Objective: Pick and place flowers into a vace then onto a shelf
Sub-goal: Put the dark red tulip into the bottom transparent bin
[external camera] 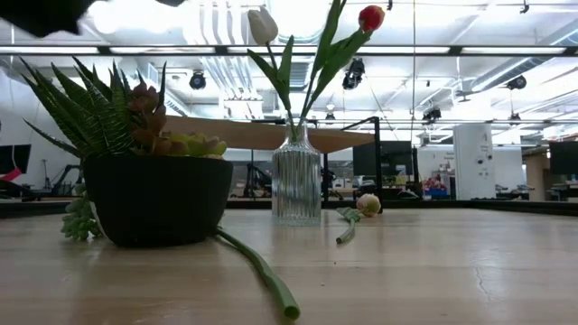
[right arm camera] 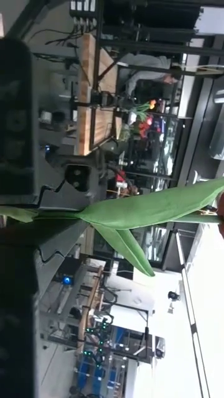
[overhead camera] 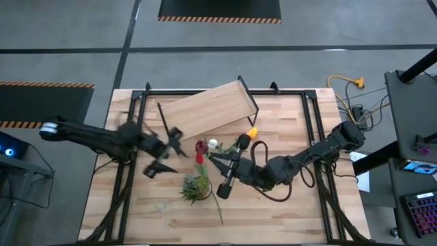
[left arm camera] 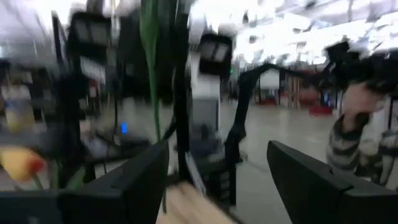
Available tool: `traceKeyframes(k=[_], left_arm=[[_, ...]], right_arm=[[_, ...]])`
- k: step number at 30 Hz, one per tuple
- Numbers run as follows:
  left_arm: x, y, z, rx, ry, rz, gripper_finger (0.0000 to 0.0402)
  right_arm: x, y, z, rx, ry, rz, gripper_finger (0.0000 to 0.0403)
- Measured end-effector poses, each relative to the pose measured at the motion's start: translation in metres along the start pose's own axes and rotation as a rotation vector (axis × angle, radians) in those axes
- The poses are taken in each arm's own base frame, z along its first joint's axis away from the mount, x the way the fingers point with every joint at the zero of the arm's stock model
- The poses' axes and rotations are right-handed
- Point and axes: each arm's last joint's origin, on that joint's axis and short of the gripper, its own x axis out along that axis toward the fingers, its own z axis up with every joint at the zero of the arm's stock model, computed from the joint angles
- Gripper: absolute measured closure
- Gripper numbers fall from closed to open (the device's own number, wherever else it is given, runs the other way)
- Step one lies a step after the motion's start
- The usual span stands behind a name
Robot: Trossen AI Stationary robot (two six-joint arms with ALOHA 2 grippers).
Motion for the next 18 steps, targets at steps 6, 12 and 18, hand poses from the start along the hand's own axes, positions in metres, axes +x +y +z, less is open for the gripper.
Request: traceKeyframes(k=[6, 12, 18], left_arm=[[0.047, 0.018, 0.002, 0.005, 0.043, -0.021, 0.0146], [0.074, 0.025, 0.015, -0.008, 0.066, -0.097, 0.0146], [0.091, 0.025, 0.02, 0.031, 0.068, -0.125, 0.0146]], right_arm=[[0.0, 0.0, 0.0, 0.0, 0.0, 0.001, 0.039], [-0.004, 0.002, 0.004, -0.001, -0.011, 0.031, 0.039], [-0.004, 0.004, 0.003, -0.031, -0.017, 0.088, 0.039]])
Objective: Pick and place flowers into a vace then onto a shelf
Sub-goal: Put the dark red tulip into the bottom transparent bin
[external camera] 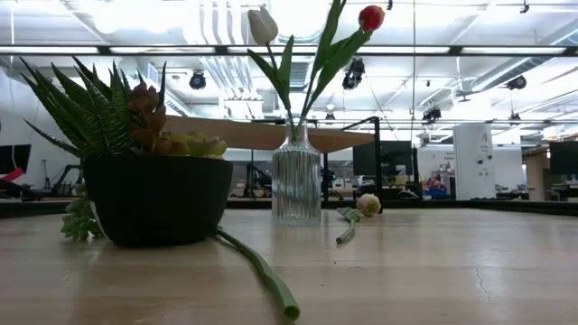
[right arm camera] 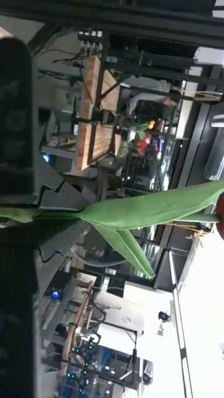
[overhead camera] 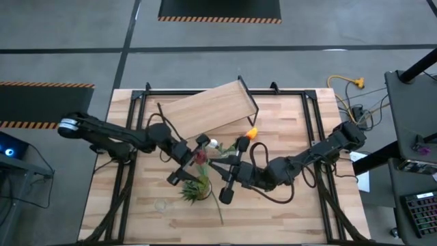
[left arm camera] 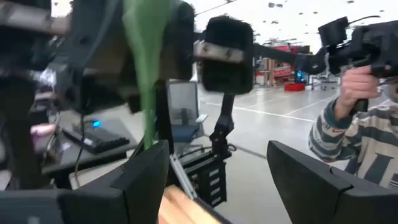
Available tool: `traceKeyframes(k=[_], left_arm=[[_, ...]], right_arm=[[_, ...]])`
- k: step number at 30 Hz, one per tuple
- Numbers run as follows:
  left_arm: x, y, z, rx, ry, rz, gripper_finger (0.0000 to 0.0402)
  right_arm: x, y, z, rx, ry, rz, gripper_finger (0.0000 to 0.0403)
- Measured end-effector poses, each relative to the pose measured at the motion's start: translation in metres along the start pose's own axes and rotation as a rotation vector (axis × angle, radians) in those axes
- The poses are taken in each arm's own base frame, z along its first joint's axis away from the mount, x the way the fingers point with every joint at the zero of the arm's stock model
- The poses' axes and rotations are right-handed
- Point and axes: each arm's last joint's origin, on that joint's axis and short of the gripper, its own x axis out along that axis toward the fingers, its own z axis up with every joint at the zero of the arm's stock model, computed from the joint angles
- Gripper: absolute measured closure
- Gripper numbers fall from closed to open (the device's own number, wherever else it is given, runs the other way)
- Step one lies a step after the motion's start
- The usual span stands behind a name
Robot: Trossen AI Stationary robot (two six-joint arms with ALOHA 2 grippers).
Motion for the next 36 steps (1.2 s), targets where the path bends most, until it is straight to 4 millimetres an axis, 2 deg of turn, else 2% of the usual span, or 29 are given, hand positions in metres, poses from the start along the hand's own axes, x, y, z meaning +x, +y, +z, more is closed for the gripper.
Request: traceKeyframes(k=[10, 19, 28, 36], left_arm=[[0.014, 0.0, 0.016, 0.049, -0.045, -0.021, 0.0146], [0.003, -0.005, 0.016, 0.034, 0.063, -0.013, 0.0146], [-0.003, -0.001, 0.028, 0.122, 0.035, 0.209, 0.0146], [0.005, 0.004, 0.027, 0.051, -0.073, 0.228, 0.0146]], right_arm=[[0.0, -0.001, 0.001, 0.019, -0.001, -0.005, 0.039], [-0.008, -0.006, 0.017, 0.032, -0.026, -0.007, 0.039], [-0.01, -0.009, 0.019, 0.115, -0.014, 0.045, 0.039], [-0.006, -0.012, 0.016, 0.104, -0.009, 0.046, 0.039]])
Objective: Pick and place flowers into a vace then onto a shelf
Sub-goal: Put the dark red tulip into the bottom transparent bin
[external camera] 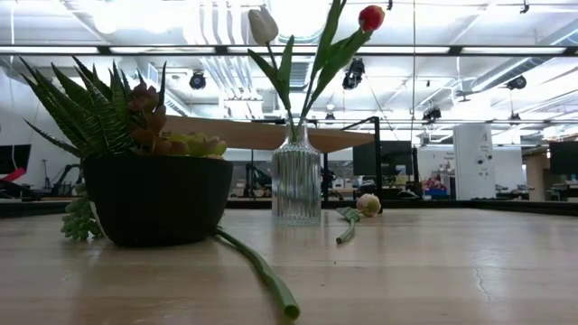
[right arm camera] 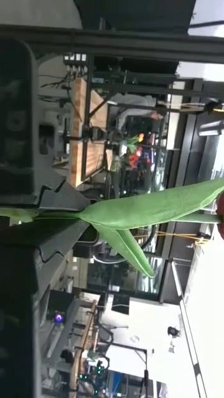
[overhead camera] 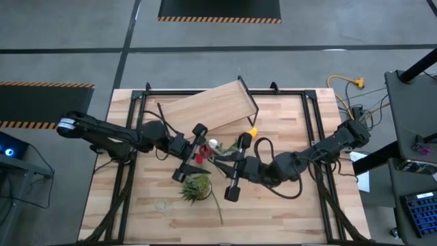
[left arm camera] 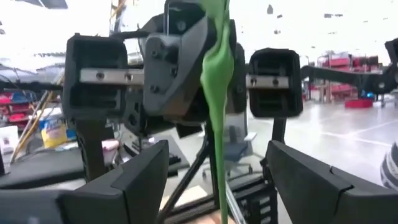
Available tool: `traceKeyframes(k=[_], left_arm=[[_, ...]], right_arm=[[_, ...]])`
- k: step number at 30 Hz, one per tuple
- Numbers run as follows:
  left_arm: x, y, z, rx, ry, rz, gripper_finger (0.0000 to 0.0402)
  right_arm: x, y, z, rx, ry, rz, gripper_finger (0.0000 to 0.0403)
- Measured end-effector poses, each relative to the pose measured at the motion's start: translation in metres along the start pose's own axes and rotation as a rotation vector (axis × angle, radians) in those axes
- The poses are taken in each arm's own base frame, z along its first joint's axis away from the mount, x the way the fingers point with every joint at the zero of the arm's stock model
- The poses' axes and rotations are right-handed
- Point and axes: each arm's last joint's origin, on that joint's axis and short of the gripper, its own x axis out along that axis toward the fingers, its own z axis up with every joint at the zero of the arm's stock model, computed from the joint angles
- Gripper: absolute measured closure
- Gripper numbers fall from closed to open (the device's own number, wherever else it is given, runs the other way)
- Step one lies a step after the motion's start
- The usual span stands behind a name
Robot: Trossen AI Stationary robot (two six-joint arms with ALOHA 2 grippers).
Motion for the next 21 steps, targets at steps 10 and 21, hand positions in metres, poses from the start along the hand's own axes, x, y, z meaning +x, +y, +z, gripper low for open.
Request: traceKeyframes(k=[10, 21], left_arm=[[0.003, 0.0, -0.005, -0.021, -0.001, 0.0, 0.0146], [0.004, -0.001, -0.003, -0.017, -0.021, -0.004, 0.0146]], right_arm=[[0.005, -0.007, -0.003, -0.011, 0.009, -0.02, 0.039], [0.013, -0.018, -0.006, 0.001, 0.012, -0.055, 0.039]])
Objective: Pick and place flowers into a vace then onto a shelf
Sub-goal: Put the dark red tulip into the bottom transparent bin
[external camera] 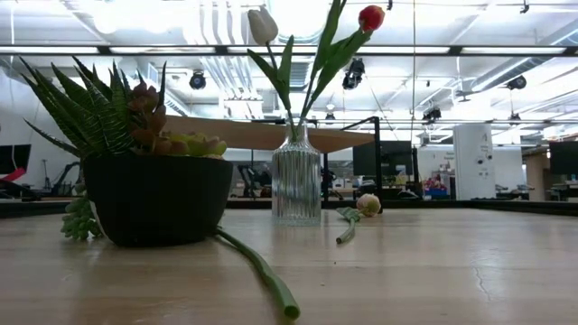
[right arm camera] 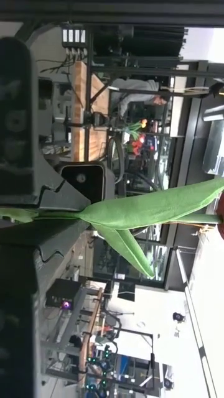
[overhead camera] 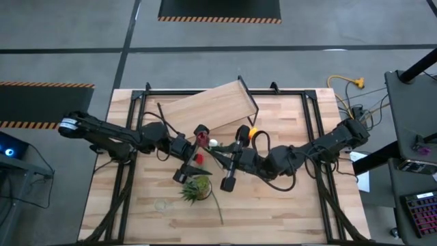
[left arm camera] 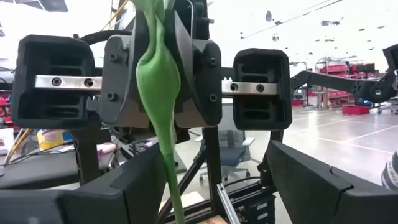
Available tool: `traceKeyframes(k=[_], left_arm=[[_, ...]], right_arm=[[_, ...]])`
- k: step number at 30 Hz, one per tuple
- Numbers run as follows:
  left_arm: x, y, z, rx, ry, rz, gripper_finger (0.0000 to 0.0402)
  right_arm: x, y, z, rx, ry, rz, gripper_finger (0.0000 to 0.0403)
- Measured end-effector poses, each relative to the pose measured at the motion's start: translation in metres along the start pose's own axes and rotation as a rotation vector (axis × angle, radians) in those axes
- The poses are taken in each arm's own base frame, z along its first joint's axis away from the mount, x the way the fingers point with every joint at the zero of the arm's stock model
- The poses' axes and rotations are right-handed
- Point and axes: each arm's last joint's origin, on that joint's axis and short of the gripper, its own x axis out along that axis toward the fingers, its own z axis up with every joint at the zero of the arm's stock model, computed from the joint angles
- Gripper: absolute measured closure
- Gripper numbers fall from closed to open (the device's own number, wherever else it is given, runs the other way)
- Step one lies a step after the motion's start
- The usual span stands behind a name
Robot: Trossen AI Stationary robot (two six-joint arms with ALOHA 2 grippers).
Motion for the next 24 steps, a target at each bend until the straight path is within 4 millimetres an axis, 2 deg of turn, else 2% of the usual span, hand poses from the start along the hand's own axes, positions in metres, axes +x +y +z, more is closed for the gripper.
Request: traceKeyframes(k=[5, 8, 20, 24], left_arm=[[0.0, 0.0008, -0.0001, 0.008, 0.001, 0.023, 0.0147], [-0.0001, 0.0022, -0.0002, 0.05, 0.005, 0.07, 0.0163], [0.0008, 0.0028, -0.0022, 0.063, 0.012, 0.086, 0.0309], [0.0014, 0.0037, 0.0001, 0.005, 0.002, 0.098, 0.0371]], right_arm=[[0.0044, -0.0063, -0.0016, 0.0, 0.001, -0.019, 0.039], [0.0049, -0.0069, -0.0019, -0.001, 0.002, -0.022, 0.039], [0.0058, -0.0062, -0.003, -0.007, -0.003, 0.022, 0.039], [0.0058, -0.0055, -0.0029, -0.008, -0.009, 0.05, 0.039]])
